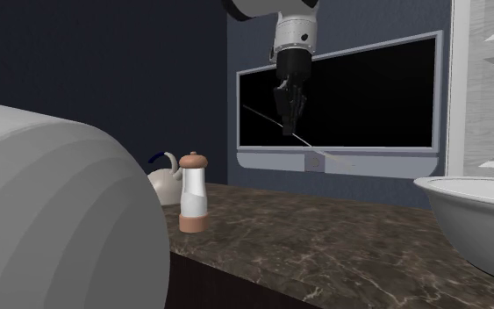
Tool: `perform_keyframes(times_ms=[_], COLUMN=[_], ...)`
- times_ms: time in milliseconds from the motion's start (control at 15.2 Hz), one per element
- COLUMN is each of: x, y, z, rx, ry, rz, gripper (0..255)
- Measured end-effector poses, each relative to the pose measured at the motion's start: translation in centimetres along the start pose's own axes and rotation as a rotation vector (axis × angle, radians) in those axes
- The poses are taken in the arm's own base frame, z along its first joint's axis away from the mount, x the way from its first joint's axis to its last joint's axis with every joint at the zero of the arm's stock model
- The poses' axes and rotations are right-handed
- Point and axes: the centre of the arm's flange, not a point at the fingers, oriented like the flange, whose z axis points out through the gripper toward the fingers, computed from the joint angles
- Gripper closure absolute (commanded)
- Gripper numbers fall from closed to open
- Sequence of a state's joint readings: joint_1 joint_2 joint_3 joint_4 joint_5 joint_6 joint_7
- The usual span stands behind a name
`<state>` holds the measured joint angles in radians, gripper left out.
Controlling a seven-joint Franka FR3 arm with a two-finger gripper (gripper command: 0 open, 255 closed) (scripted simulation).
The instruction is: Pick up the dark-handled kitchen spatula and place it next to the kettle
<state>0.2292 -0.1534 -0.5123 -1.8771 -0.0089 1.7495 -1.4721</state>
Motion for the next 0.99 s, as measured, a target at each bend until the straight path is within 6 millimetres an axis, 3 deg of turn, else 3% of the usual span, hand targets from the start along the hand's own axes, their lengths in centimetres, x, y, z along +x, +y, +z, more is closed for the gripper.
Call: perform_keyframes(times_ms=[330, 990], x=[0.5, 12.5], y=[-0.1, -4.5], z=[-2.2, -1.6], rx=[0.0, 0.0], ry=[0.0, 0.0], rz=[0.0, -0.002], gripper=[255, 255])
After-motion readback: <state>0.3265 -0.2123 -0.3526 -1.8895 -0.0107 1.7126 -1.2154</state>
